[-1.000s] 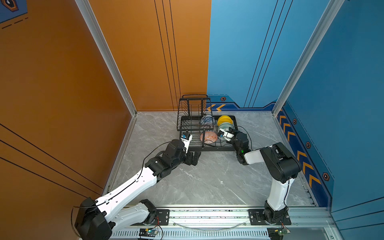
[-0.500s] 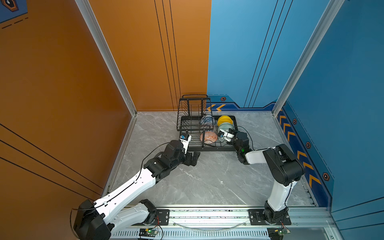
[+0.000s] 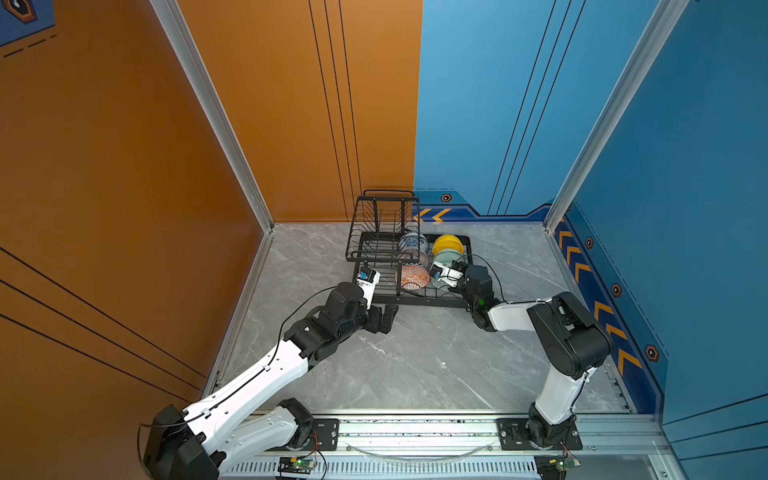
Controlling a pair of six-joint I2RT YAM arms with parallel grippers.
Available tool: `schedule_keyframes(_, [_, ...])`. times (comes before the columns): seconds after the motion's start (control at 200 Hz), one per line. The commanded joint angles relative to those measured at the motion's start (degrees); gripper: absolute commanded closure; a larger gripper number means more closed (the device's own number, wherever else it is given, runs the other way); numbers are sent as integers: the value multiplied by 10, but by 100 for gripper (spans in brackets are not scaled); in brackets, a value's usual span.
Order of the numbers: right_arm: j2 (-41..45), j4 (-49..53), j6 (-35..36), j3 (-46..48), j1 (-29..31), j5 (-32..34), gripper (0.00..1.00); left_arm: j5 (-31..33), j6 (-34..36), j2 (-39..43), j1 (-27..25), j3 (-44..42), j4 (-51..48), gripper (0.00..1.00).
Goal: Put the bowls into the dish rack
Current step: 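Lower the grey-green bowl upright into the rack beside the mint bowl with right gripper, then hold the grey-green bowl in the rack and open the right gripper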
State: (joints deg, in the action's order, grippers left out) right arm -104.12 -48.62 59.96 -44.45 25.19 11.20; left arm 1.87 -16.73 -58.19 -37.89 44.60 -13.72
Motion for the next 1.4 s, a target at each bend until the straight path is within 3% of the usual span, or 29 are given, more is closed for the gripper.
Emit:
schedule_keyframes(0.0, [1,32,-19,17,27,-29,95,1,-1,13,7,-10,-10,2])
schedule_keyframes(0.726, [9,35,-13,26,43,-17,80,2,-3,22,7,-13,-14,2])
schedule_keyframes(1.087, [-2,63,-14,18,49,25,81,-2,-2,18,8,-8,-13,2])
schedule_keyframes(1.392, [1,74,-26,23,52,22,68,-5,-2,14,8,-4,-11,2])
